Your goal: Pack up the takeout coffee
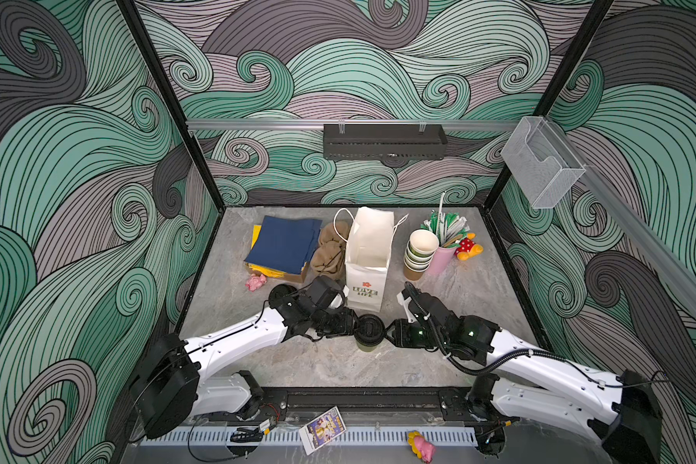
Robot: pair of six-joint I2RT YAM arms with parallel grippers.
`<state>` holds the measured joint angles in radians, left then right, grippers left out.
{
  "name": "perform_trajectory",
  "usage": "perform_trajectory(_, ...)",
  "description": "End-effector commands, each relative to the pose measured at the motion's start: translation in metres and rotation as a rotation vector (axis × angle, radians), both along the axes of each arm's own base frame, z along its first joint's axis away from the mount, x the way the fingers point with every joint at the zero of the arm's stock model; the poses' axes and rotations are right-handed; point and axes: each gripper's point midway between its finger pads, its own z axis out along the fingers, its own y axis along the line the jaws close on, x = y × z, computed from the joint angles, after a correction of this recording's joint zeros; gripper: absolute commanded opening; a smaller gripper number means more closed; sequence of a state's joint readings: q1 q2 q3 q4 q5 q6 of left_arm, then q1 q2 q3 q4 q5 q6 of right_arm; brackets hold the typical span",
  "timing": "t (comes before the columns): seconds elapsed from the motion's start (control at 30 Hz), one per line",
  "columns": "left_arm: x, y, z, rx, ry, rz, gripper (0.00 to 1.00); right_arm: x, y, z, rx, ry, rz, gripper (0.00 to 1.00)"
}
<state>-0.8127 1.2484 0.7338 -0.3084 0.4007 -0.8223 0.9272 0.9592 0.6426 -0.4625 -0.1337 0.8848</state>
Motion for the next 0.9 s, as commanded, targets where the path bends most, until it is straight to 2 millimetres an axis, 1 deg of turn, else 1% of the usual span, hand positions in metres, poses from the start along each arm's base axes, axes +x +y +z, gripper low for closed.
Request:
perform_trajectory(0.0, 0.002, 0.001, 0.009, 0.023, -0.018, -0.009, 0.54, -0.001, -0.01, -0.001, -0.027, -0.009, -0.006, 0.38)
perform_trajectory(0.17, 0.004, 0.0, 0.016, 0.035, -0.034, -0.025, 0.56, -0.002, -0.012, -0.001, -0.036, -0.009, -0.005, 0.39)
perform_trajectory(0.3, 0.006, 0.005, 0.026, 0.047, -0.063, -0.018, 0.63, -0.003, -0.018, 0.002, -0.045, -0.018, -0.009, 0.39)
perform_trajectory(0.43, 0.005, 0.008, 0.045, 0.045, -0.125, -0.035, 0.69, -0.005, -0.027, 0.004, -0.081, -0.028, -0.012, 0.41)
perform_trajectory(0.47, 0.005, 0.01, 0.051, 0.071, -0.165, -0.039, 0.71, -0.004, -0.03, 0.005, -0.091, -0.032, -0.016, 0.41)
perform_trajectory(0.57, -0.003, 0.012, 0.06, 0.192, -0.263, -0.086, 0.79, -0.003, -0.041, 0.007, -0.116, -0.048, -0.037, 0.42)
perform_trajectory(0.7, -0.01, 0.01, 0.063, 0.359, -0.336, -0.147, 0.84, -0.003, -0.054, 0.011, -0.145, -0.062, -0.055, 0.42)
perform_trajectory(0.77, -0.011, 0.005, 0.065, 0.425, -0.366, -0.177, 0.86, -0.004, -0.061, 0.014, -0.161, -0.07, -0.064, 0.42)
perform_trajectory(0.87, -0.011, -0.001, 0.062, 0.501, -0.376, -0.207, 0.89, -0.005, -0.071, 0.019, -0.184, -0.086, -0.077, 0.43)
